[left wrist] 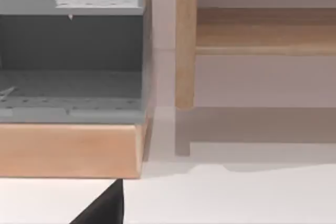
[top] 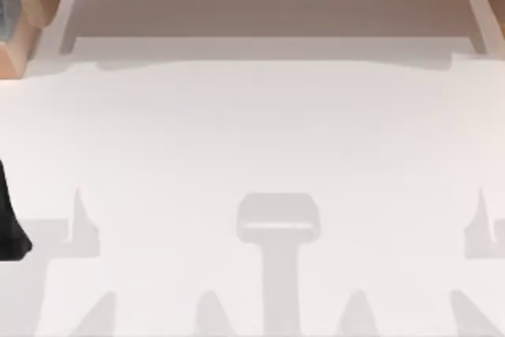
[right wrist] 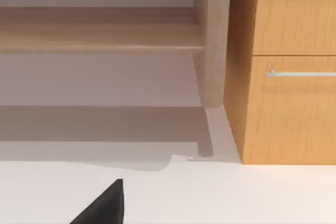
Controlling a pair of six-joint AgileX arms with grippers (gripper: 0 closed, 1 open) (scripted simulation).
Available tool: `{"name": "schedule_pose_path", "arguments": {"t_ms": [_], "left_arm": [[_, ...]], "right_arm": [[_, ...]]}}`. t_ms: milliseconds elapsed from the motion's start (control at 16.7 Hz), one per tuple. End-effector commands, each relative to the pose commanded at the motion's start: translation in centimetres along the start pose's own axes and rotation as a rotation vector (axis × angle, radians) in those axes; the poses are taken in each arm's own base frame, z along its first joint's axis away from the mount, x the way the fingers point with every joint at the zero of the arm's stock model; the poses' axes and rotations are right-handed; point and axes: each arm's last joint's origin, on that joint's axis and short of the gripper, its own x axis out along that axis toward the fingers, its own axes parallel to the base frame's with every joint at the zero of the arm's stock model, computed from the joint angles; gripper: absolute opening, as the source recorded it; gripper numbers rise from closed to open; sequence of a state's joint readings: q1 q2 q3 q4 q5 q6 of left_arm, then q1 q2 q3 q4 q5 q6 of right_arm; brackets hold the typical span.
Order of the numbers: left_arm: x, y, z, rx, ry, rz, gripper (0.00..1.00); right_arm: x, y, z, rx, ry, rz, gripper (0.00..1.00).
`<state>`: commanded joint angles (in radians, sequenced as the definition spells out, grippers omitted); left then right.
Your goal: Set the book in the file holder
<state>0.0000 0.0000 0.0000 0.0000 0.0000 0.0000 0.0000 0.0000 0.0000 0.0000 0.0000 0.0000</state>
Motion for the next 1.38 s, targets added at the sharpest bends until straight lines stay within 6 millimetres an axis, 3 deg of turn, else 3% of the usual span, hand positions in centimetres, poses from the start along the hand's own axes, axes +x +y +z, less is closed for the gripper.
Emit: {"name": "schedule_pose_path", "arguments": {"t_ms": [180,300,480,660,900,1020,1200,1380], "left_arm": [[0.0,0.0,0.3,0.0,0.0,0.0,1.0],[0.0,-0.1,1.6,-0.001,0.001,-0.002,1.0],[0.5,-0.5,5.7,-0.002,0.005,-0.005,1.0],[2.5,-1.2,11.9,-0.004,0.007,-0.008,1.0],[8.2,-3.3,20.9,-0.009,-0.003,-0.011,1.0],[11.9,-5.1,24.3,-0.011,-0.007,-0.011,1.0],[17.6,-8.6,27.4,-0.012,-0.006,-0.013,1.0],[22.7,-12.6,28.6,-0.013,-0.007,-0.015,1.0]], "right_arm": [[0.0,0.0,0.0,0.0,0.0,0.0,1.0],[0.0,0.0,0.0,0.0,0.0,0.0,1.0],[0.0,0.0,0.0,0.0,0.0,0.0,1.0],[0.0,0.0,0.0,0.0,0.0,0.0,1.0],[0.0,0.0,0.0,0.0,0.0,0.0,1.0],[0.0,0.0,0.0,0.0,0.0,0.0,1.0],[0.0,0.0,0.0,0.0,0.0,0.0,1.0],[0.0,0.0,0.0,0.0,0.0,0.0,1.0]]}}
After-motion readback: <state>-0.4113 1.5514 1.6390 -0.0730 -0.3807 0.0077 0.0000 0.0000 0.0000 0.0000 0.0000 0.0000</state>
